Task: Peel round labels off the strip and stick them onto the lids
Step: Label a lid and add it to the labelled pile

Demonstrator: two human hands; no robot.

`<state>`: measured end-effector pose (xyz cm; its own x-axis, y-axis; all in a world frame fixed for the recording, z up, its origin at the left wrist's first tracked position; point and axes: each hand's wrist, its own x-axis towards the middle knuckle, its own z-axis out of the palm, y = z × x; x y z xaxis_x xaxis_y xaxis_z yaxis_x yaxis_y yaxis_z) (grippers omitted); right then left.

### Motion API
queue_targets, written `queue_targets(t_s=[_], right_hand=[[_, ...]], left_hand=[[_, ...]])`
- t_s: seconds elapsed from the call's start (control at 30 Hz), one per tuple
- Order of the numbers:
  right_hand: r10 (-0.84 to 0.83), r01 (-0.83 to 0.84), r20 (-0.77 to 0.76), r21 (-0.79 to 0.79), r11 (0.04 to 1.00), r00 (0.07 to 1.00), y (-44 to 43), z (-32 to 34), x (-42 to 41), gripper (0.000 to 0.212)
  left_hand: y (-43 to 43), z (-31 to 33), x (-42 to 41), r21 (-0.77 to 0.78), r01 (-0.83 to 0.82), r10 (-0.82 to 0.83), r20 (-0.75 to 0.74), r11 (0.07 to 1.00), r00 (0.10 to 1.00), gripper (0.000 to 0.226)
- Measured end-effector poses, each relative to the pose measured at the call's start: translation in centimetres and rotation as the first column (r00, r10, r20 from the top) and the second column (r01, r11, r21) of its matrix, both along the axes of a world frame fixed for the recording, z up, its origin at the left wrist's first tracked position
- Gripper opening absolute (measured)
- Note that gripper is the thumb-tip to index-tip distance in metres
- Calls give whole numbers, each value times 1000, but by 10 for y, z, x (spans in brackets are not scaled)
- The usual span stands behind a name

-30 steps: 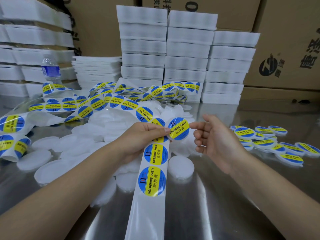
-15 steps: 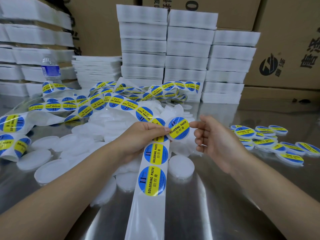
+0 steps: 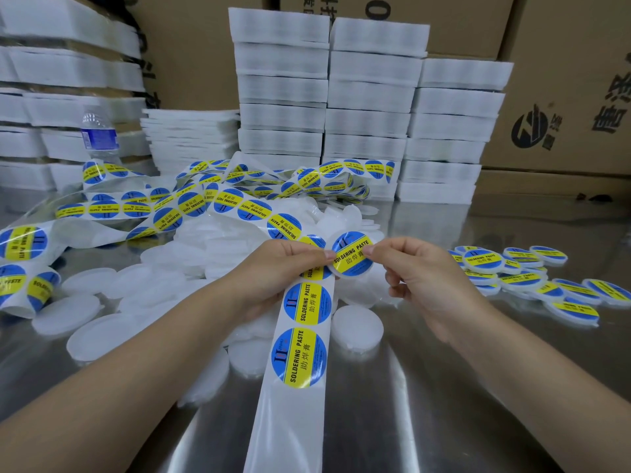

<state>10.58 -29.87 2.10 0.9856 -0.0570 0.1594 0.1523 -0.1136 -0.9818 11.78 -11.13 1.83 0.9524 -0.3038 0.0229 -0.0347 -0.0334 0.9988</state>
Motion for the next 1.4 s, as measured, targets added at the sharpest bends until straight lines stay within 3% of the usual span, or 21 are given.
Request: queue_targets(t_s=[0.27,0.87,1.4], right_hand=[[-20,20,0,16,1000,1000,0,-1,0,11],[-10,10,-12,-13,1000,1000,1,-1,-1,12],[-71,72,-5,61,996,997,-2,8,-3,15]], left_hand=[[2,-1,2,16,21,-22,17,1000,1000,29],[1,1,0,7,24,-24,5,1000,1000,13],[1,0,1,21,-5,5,6,1000,1000,22]])
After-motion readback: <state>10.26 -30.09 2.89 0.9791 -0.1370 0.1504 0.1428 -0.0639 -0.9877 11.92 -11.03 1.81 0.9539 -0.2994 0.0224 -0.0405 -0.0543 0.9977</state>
